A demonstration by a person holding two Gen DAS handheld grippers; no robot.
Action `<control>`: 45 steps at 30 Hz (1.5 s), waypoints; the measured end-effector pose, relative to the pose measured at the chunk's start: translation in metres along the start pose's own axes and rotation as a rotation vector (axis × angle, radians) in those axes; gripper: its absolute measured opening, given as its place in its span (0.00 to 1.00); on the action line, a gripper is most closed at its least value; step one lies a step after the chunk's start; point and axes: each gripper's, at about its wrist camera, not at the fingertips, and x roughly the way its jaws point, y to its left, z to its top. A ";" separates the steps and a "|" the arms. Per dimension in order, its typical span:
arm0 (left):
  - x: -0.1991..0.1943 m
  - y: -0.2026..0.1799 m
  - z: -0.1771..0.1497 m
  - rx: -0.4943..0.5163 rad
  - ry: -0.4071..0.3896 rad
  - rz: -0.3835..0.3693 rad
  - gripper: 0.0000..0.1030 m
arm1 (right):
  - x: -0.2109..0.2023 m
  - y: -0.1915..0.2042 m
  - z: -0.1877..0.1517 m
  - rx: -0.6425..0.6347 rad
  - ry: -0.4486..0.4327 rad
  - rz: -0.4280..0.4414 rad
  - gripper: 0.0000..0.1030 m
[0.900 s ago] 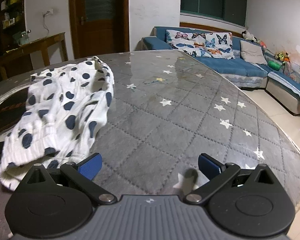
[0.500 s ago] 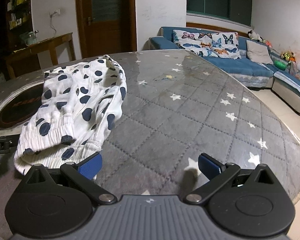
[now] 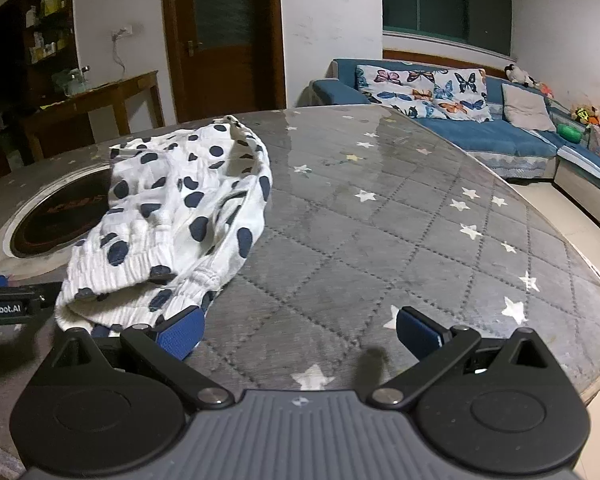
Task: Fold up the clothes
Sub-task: 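Move both grippers toward the crumpled polka-dot trousers on the table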
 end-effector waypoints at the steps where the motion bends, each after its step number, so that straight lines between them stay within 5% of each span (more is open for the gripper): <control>1: -0.001 0.000 -0.001 0.000 0.003 -0.003 1.00 | -0.001 0.001 0.000 -0.001 -0.001 0.003 1.00; 45: -0.028 -0.016 0.000 0.041 -0.013 -0.044 1.00 | -0.010 0.017 -0.001 -0.021 -0.016 0.055 1.00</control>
